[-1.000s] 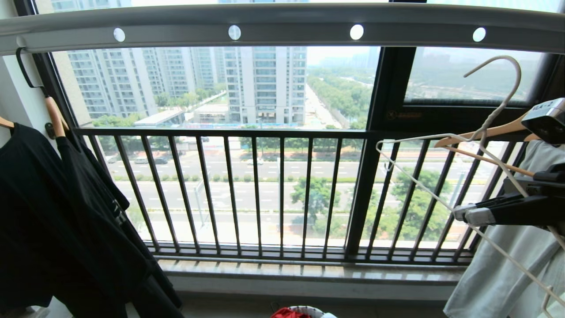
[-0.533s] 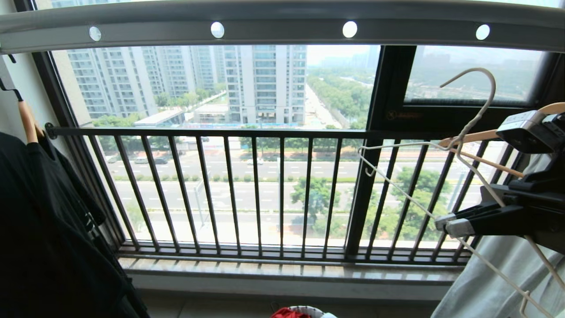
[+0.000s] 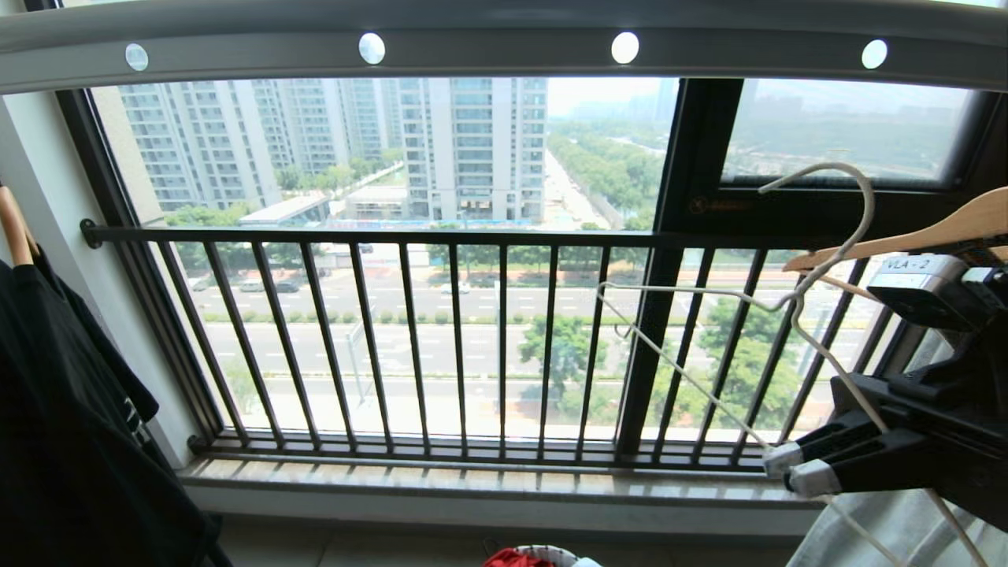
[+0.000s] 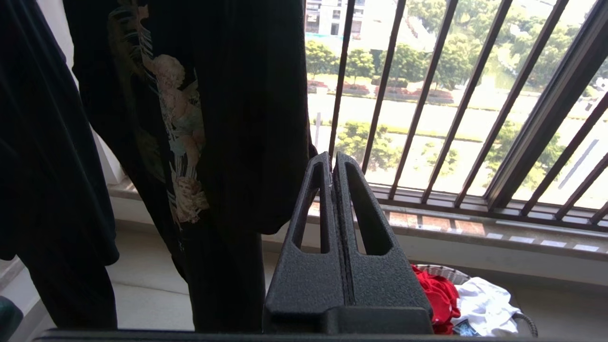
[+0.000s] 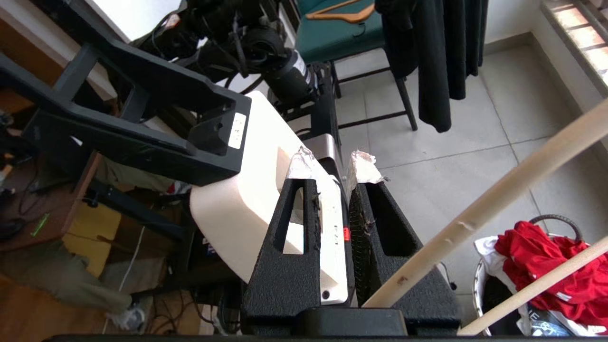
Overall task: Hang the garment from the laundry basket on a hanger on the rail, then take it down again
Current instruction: Pick up the clothes rack on the clothesline
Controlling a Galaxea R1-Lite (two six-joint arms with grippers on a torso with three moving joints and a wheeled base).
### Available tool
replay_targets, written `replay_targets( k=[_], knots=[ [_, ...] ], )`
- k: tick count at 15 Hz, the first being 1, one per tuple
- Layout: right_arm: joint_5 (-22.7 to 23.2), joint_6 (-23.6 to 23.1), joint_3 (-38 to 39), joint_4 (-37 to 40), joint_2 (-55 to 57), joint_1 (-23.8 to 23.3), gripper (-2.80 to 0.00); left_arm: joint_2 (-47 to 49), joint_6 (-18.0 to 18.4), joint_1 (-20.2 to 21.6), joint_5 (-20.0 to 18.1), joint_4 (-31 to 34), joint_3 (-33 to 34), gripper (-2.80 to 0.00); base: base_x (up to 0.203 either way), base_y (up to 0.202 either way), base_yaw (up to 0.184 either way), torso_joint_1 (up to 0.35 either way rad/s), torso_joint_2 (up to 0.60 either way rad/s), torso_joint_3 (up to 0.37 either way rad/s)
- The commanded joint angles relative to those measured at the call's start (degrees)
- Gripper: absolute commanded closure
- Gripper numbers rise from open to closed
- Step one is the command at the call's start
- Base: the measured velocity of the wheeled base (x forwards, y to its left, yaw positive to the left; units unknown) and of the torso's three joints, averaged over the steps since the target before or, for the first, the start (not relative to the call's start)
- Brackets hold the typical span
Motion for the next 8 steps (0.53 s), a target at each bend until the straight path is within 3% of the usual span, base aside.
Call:
replay_targets(
  k=[1, 4, 8],
  knots=[
    [0.55, -3.32, 4.37, 0.23, -0.39, 6.31, 0.00, 0.07, -0.05, 0.04, 0.05, 0.00, 0.00, 0.00, 0.000, 0.000, 0.000, 0.000, 0.00, 0.000],
    [0.59, -4.22, 7.77, 0.11, -2.60, 11.75, 0.00, 0.07, -0.05, -0.03, 0.05, 0.00, 0.00, 0.00, 0.000, 0.000, 0.000, 0.000, 0.00, 0.000],
    [0.59, -4.32, 9.86, 0.08, -4.09, 15.42, 0.00, 0.07, -0.05, -0.03, 0.05, 0.00, 0.00, 0.00, 0.000, 0.000, 0.000, 0.000, 0.00, 0.000]
  ],
)
